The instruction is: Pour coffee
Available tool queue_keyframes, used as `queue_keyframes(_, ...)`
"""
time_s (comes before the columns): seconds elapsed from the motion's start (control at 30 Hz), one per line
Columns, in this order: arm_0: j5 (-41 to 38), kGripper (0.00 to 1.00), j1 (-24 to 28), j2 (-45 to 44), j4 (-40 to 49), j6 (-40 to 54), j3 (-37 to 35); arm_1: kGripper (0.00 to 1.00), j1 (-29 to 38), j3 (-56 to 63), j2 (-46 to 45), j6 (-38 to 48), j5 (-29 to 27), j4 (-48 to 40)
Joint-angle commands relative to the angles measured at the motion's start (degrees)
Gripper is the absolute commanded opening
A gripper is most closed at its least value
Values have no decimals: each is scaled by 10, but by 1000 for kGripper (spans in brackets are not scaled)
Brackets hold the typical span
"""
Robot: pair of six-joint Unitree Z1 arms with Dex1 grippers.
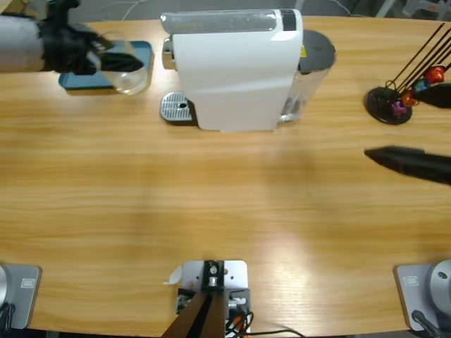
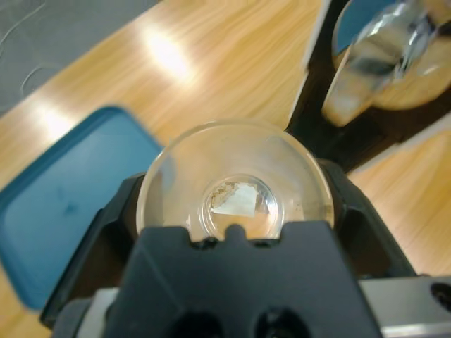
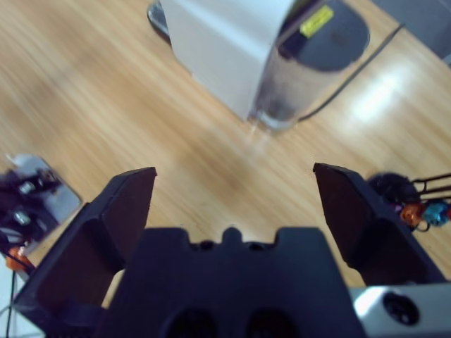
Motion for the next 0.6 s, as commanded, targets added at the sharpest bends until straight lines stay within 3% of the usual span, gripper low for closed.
queue_keyframes(0.03, -18, 0, -52, 108, 12, 13, -44, 1000, 3, 39, -22, 9, -10, 1)
queue_keyframes(0.6, -1, 0, -77, 142, 10, 25, -20, 1000, -6, 44, -19, 16, -8, -10)
